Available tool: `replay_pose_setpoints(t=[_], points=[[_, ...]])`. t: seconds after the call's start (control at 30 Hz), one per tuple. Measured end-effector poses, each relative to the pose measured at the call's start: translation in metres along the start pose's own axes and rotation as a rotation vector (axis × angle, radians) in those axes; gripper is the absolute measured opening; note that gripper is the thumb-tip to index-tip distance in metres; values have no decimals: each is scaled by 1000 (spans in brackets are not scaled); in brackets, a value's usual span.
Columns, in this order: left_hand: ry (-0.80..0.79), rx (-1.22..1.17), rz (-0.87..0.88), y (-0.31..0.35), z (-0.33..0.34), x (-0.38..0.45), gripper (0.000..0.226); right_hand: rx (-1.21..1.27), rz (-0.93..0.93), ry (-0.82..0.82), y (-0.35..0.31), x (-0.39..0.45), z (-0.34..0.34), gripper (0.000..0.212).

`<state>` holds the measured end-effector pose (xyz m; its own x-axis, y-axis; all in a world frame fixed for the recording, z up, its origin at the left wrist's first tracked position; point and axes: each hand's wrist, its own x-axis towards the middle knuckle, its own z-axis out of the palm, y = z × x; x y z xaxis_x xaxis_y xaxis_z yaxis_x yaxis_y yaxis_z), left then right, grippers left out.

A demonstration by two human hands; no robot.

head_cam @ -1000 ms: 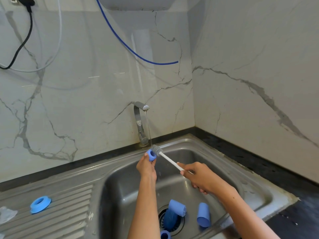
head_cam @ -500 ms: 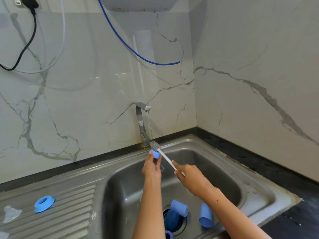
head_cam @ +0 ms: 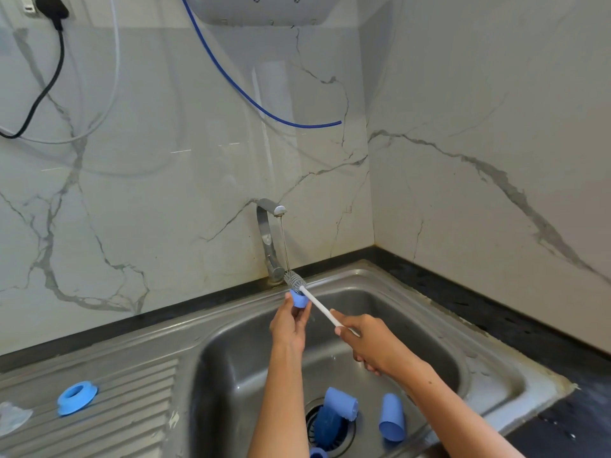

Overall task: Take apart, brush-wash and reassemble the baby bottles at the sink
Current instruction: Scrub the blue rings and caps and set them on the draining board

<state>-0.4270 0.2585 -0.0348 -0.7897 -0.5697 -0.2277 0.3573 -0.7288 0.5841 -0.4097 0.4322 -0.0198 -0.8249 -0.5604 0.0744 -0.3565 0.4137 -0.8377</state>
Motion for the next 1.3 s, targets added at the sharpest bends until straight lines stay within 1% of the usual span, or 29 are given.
replay_pose_setpoints(t=[0.07, 0.17, 0.23, 0.33, 0.43, 0.53, 0.57, 0.67, 0.77, 0.97, 1.13, 1.23, 1.3], points=[[-17, 2, -6, -1, -1, 0, 22, -8, -2, -6, -1, 0, 3, 44], [0, -11, 19, -1, -3, 0, 36, -29, -2, -40, -1, -2, 6, 43], [43, -58, 56, 1, -7, 5, 39, -22, 2, -54, 0, -3, 5, 43], [68, -45, 100, 6, -7, 7, 39, -13, -1, -53, -1, -4, 3, 43], [86, 26, 133, 4, -5, 5, 36, 7, 14, -70, -1, -4, 0, 43], [85, 89, 119, 5, -6, 2, 20, 36, 29, -91, -1, -4, -5, 42], [66, 119, 119, 5, -6, 1, 20, 41, 28, -84, -1, -4, -5, 42], [-21, 291, 135, 2, -3, -2, 34, 42, 18, -24, -1, 0, -5, 42], [-50, 382, 149, -2, -2, -6, 35, 37, 21, -9, -1, 2, -7, 42], [102, 431, 232, -2, -4, 2, 29, 23, 41, -74, 1, -10, -13, 43], [247, 355, 229, 0, -10, 4, 17, 8, 21, -94, 1, -15, -9, 42], [253, 268, 226, 5, -13, 4, 23, 18, 23, -91, 2, -16, -9, 41], [231, 266, 248, 8, -13, 7, 27, 35, 34, -93, 3, -15, -11, 40]])
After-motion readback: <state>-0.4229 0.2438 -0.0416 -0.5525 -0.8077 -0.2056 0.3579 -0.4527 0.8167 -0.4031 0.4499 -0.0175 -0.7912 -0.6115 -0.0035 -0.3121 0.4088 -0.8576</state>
